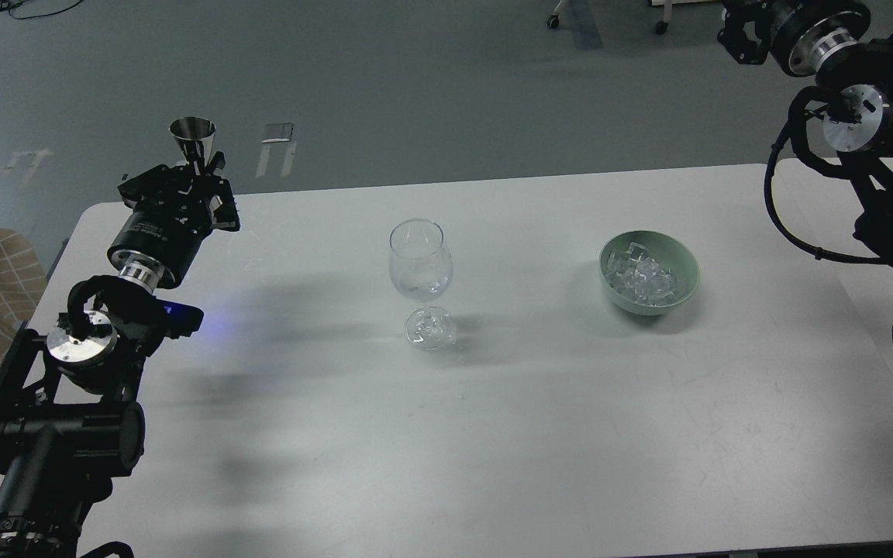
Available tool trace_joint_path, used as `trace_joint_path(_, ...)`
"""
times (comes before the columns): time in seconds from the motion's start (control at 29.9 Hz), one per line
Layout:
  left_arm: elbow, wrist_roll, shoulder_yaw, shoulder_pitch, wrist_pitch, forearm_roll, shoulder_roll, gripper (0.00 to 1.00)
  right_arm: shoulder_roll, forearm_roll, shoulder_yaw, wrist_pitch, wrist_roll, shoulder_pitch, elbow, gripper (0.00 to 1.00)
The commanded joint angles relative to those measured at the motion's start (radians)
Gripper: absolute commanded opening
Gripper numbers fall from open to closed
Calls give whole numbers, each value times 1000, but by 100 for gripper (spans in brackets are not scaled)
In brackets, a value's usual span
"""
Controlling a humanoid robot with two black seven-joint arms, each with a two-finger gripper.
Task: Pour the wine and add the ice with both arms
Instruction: 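Tilt the jigger back upright and withdraw the left gripper, then lower the jigger onto the table with the left gripper and release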
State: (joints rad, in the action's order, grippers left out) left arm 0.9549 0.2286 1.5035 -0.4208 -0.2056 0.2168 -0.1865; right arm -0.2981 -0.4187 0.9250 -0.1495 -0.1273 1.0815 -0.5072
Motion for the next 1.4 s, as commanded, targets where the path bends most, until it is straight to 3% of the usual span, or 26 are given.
trace_joint_path(0.0,-68,3,-8,-23,-12,0,18,3,10,0,0,10,-2,-12,-4,100)
trace_joint_path(0.43,-272,-6,-34,-107,-97,-11,70,5,4,0,0,14,-2,-17,6,100)
trace_joint_path(0.5,-370,-8,-49,-142,-112,-13,76,7,0,0,0,14,-2,-17,6,100)
trace_joint_path(0.6,-424,-9,-66,-164,-149,-13,94,12,0,0,0,14,-2,-18,6,100)
trace_joint_path(0.84,-441,-12,-74,-182,-153,-13,104,26,0,0,0,13,-3,-37,7,100)
trace_joint_path(1.04,-450,-9,-74,-184,-147,-13,101,32,2,0,2,13,-3,-37,3,100)
trace_joint_path(1.37,-452,-11,-74,-184,-147,-13,99,33,7,0,2,13,-3,-38,3,100)
